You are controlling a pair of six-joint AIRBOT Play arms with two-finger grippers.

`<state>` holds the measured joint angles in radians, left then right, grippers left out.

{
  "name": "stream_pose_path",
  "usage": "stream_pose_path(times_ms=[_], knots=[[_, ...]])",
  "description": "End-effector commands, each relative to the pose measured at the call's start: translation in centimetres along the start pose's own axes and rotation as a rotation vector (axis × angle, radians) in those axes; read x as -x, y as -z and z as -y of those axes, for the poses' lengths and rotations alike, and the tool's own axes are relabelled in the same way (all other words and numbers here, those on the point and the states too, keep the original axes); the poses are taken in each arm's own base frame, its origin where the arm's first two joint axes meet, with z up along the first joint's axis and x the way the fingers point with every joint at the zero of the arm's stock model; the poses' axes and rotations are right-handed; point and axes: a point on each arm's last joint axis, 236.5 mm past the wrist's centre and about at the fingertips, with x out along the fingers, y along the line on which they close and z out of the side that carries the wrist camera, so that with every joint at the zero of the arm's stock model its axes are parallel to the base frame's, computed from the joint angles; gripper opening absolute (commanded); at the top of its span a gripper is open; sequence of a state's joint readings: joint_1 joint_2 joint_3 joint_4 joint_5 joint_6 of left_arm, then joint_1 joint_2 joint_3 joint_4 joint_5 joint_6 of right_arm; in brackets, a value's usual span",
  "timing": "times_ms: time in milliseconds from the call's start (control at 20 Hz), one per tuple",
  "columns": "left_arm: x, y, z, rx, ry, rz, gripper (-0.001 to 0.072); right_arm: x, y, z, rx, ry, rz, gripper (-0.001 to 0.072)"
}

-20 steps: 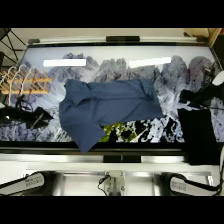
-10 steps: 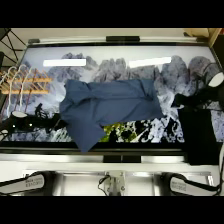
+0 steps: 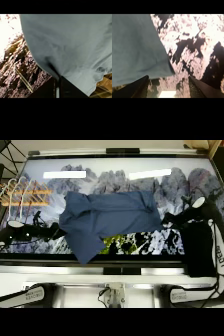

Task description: Fold the shirts.

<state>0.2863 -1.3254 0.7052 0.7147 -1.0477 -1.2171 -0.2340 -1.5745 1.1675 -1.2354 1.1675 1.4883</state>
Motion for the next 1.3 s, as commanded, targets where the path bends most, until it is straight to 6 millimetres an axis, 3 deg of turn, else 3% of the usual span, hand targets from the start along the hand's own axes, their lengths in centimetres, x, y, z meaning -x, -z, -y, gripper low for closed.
stream_pose_path(times_ms=[0, 100, 150, 250, 300, 350, 450, 500, 550, 650, 750, 800, 900, 950, 1050, 1150, 1250], knots=[[0.6, -0.1, 0.6, -0.03, 0.007, 0.013, 0.0036, -2.7, -0.5, -0.4, -0.019, -0.021, -0.007, 0.0606], [0.7, -0.2, 0.9, -0.034, 0.011, 0.019, 0.0036, -4.0, -0.2, -1.3, 0.014, -0.017, -0.027, 0.0599], [0.9, -0.3, 1.1, -0.036, 0.015, 0.025, 0.0036, -4.5, 0.0, -1.9, 0.031, -0.015, -0.035, 0.0533], [1.4, -1.0, 1.9, -0.048, 0.029, 0.045, 0.0036, -4.9, 0.5, -3.2, 0.07, -0.016, -0.051, 0.019], [2.1, -1.7, 2.8, -0.071, 0.039, 0.055, 0.0036, -4.6, 0.8, -3.8, 0.096, -0.02, -0.067, 0.0069], [3.1, -2.5, 3.9, -0.1, 0.054, 0.066, 0.0035, -3.7, 0.7, -4.6, 0.133, -0.025, -0.065, 0.0066], [7.2, -5.0, 7.8, -0.213, 0.091, 0.125, 0.0034, 0.6, -0.9, -6.6, 0.239, -0.048, 0.018, 0.0065], [10.2, -6.4, 10.7, -0.324, 0.103, 0.188, 0.0033, 4.3, -2.4, -8.1, 0.299, -0.055, 0.111, 0.0065], [14.5, -7.6, 14.5, -0.475, 0.106, 0.287, 0.0032, 8.7, -4.0, -9.7, 0.366, -0.058, 0.231, 0.0065], [25.5, -8.3, 23.6, -0.723, 0.101, 0.571, 0.0032, 20.9, -6.0, -13.9, 0.497, -0.058, 0.551, 0.0065], [38.2, -4.3, 33.0, -0.963, 0.092, 0.932, 0.0033, 35.3, -4.8, -17.7, 0.582, -0.051, 0.936, 0.0065], [44.4, -0.5, 36.9, -1.068, 0.08, 1.129, 0.0033, 42.7, -2.5, -19.0, 0.609, -0.044, 1.14, 0.0065], [53.4, 7.3, 40.9, -1.128, 0.049, 1.453, 0.0033, 53.9, 4.1, -20.2, 0.631, -0.041, 1.472, 0.0065], [56.2, 10.6, 41.4, -1.103, 0.047, 1.57, 0.0033, 57.7, 7.8, -20.2, 0.636, -0.038, 1.592, 0.0065], [58.2, 15.2, 40.5, -1.06, -0.008, 1.68, 0.0033, 61.4, 13.9, -19.5, 0.642, -0.016, 1.72, 0.0065], [57.5, 17.4, 38.8, -0.978, -0.008, 1.665, 0.0034, 62.9, 17.8, -18.4, 0.599, -0.018, 1.772, 0.0065], [55.8, 17.4, 37.6, -0.904, 0.03, 1.602, 0.0035, 63.4, 19.5, -17.1, 0.549, -0.005, 1.785, 0.0065]])
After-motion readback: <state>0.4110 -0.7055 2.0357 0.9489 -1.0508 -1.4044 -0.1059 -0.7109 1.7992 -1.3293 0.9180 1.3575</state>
